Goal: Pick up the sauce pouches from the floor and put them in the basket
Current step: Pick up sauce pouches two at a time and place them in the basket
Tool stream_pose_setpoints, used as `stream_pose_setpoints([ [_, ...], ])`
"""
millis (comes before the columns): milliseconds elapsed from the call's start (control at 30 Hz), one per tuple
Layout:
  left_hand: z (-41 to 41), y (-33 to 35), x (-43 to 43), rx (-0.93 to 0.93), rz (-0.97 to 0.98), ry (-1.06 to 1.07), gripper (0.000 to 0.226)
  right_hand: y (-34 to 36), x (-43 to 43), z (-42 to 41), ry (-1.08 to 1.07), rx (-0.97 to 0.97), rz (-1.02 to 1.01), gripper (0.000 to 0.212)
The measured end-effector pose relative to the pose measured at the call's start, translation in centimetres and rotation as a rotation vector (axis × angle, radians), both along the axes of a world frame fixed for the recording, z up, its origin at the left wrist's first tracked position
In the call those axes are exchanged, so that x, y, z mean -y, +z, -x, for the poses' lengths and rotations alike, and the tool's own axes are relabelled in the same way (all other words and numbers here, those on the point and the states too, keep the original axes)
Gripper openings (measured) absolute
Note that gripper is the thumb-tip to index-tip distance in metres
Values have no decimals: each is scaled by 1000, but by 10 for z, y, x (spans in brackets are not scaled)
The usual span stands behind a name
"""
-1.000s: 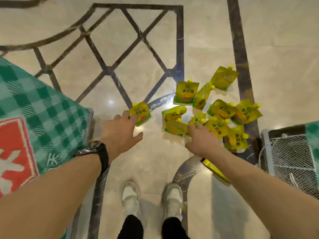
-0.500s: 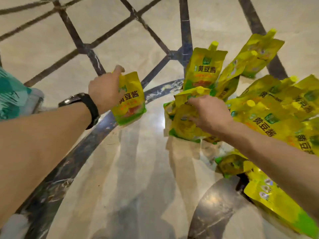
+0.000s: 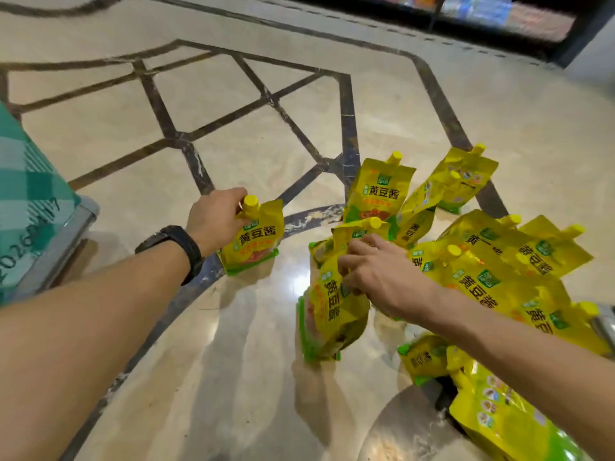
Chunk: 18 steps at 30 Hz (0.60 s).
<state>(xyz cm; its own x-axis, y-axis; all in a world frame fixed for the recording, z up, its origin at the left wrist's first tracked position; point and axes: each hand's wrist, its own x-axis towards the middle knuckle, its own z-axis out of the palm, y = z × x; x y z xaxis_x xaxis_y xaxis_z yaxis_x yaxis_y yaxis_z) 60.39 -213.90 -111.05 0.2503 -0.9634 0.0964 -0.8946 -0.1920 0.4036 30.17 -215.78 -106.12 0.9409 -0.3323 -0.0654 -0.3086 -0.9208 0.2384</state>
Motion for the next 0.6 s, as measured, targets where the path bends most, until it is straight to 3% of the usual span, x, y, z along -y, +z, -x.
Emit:
stream_pose_setpoints([
  [200, -17, -8, 2, -169, 38, 77, 18, -27, -38, 12, 29, 136, -211, 21],
  [300, -29, -20, 4, -382, -66, 137, 27, -26, -58, 34, -298, 470, -609, 57],
  [367, -35, -30, 6, -486, -102, 156, 16, -31, -81, 39, -524, 781, -876, 58],
  [433, -39, -34, 10, -544, -78, 176, 12, -50, -97, 36, -772, 873, -1065, 71],
  [467, -40, -34, 11, -556, -73, 170, 13, -64, -100, 34, -860, 854, -1109, 72],
  [600, -31, -14, 0, -551, -127, 6, 17, -91, -98, 21, -886, 824, -1064, 30],
])
